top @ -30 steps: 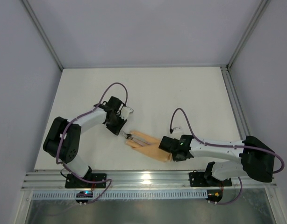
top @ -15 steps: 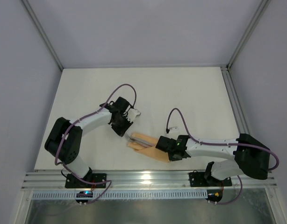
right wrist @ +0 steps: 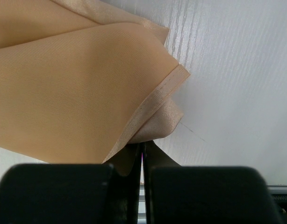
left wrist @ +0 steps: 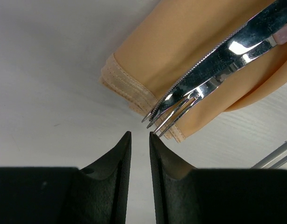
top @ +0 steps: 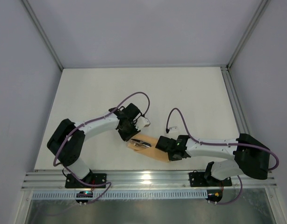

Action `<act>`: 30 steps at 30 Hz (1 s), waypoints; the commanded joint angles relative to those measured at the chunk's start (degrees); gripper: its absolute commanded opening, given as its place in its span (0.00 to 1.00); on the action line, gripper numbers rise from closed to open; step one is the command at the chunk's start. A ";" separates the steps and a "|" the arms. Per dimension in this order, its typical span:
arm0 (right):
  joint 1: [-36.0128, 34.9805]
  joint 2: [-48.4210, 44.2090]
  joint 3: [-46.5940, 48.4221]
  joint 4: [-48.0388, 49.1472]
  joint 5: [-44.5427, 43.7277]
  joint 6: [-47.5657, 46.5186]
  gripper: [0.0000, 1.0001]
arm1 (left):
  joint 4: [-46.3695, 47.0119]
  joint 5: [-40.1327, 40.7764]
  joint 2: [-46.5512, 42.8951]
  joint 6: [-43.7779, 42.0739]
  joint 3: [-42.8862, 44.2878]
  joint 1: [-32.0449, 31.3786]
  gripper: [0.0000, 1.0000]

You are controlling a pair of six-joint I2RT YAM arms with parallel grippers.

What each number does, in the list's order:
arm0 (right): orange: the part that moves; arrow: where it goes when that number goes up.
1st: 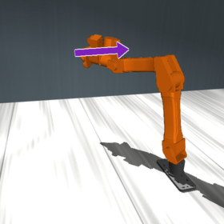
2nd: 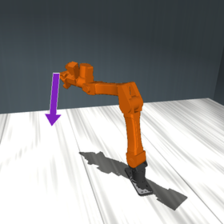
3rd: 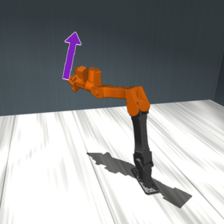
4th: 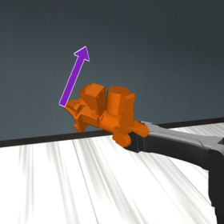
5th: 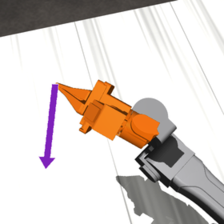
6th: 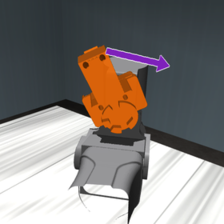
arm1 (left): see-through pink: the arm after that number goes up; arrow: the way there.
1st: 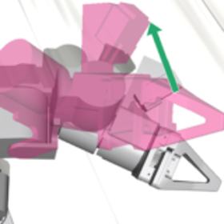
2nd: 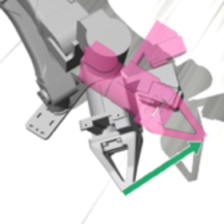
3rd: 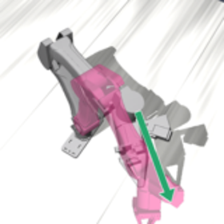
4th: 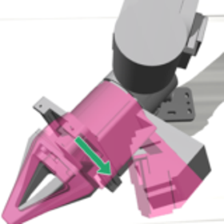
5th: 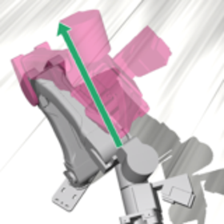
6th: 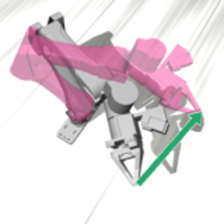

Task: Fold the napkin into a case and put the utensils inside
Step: Insert the fork into the folded napkin.

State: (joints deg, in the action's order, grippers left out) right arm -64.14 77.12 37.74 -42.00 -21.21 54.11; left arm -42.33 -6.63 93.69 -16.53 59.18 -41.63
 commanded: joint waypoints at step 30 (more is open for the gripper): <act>0.94 -8.73 0.14 -9.40 -5.32 0.65 0.26 | -8.55 9.10 -5.88 -4.56 5.33 1.01 0.43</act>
State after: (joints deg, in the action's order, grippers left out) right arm -64.01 72.58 36.67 -45.52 -22.37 54.08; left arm -47.62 3.03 91.07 -20.40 62.92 -43.31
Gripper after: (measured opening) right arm 0.253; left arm 0.428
